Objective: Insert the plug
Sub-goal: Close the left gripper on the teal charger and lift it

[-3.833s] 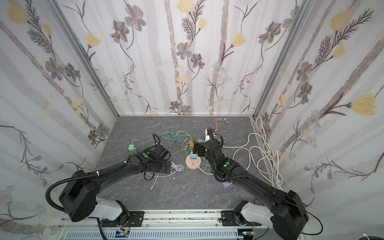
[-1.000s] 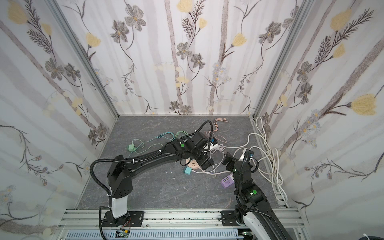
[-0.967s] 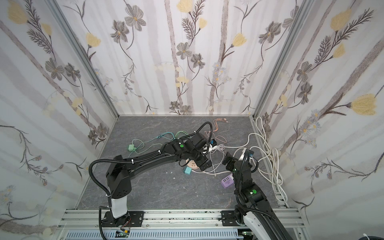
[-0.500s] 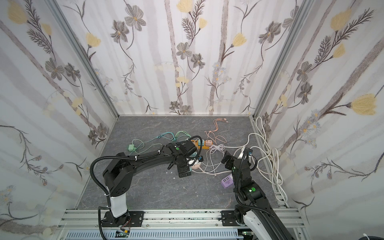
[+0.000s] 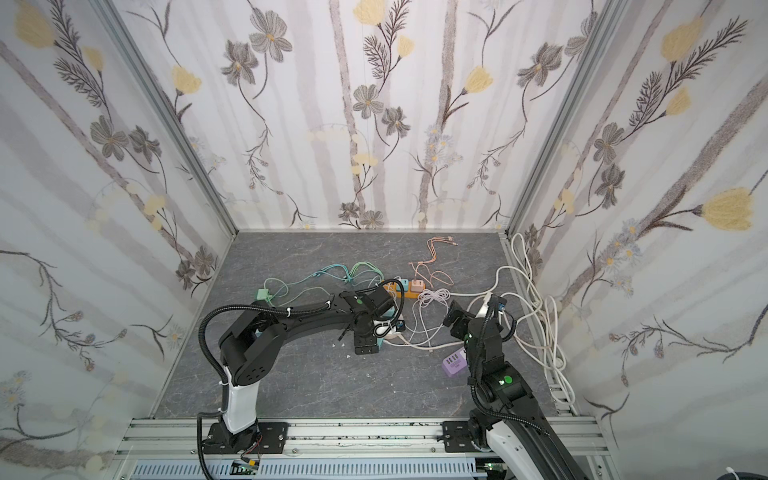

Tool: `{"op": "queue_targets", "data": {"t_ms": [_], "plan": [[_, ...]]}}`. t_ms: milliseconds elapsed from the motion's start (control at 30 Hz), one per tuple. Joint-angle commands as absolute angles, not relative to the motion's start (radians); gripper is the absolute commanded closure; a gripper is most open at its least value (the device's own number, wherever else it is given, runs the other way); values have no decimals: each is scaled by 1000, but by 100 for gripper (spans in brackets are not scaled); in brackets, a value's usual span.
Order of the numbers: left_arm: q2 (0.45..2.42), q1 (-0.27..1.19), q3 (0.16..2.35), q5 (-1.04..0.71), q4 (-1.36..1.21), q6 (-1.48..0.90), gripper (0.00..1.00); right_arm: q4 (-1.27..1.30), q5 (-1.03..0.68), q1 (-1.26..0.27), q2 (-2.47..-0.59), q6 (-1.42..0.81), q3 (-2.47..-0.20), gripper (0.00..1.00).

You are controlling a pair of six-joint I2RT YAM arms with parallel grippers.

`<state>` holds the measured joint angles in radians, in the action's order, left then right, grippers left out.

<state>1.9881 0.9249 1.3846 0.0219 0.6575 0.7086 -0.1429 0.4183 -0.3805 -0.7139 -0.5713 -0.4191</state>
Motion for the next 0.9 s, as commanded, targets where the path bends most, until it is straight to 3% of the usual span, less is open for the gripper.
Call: {"op": "queue_targets", "data": {"t_ms": [0,633,867], "plan": [[1979,962,1368,-27,660,713,10,-147,429,-380,-719,-579,-429,1],[1939,973,1239,8,652,610,25,-196,419,-380,-741,-555,-464,1],[1940,969,1239,20,668,611,36,-224,365,-378,-730,-494,-480,1]]}}
